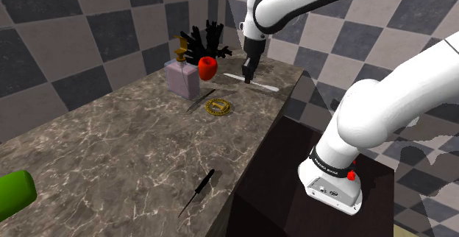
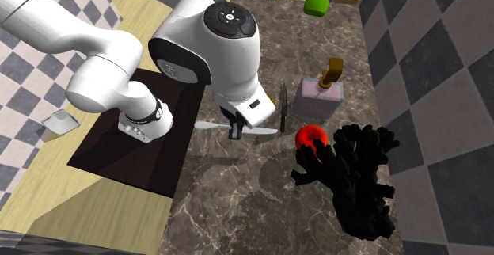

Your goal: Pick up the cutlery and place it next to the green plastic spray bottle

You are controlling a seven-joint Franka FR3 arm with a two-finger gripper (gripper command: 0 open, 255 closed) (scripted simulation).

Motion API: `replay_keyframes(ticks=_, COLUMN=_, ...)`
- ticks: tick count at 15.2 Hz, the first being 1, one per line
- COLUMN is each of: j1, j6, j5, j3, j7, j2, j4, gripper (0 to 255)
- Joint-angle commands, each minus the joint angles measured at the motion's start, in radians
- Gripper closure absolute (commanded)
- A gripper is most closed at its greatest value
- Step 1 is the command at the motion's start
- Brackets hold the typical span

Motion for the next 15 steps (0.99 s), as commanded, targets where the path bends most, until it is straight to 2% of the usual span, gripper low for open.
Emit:
replay_keyframes(ticks=1, j1=0.001, j6=-0.031, j5=0.002, j3=0.003, j7=0.001, j2=-0.011, j4=0.02, gripper=255)
replay_keyframes(ticks=4, j1=0.001, j6=-0.075, j5=0.003, j3=0.005, j7=0.001, j2=-0.026, j4=0.048, gripper=255)
replay_keyframes(ticks=15, j1=0.139, j6=-0.069, j5=0.118, j3=0.22, j7=0.275, j2=0.022, j4=0.087, gripper=255)
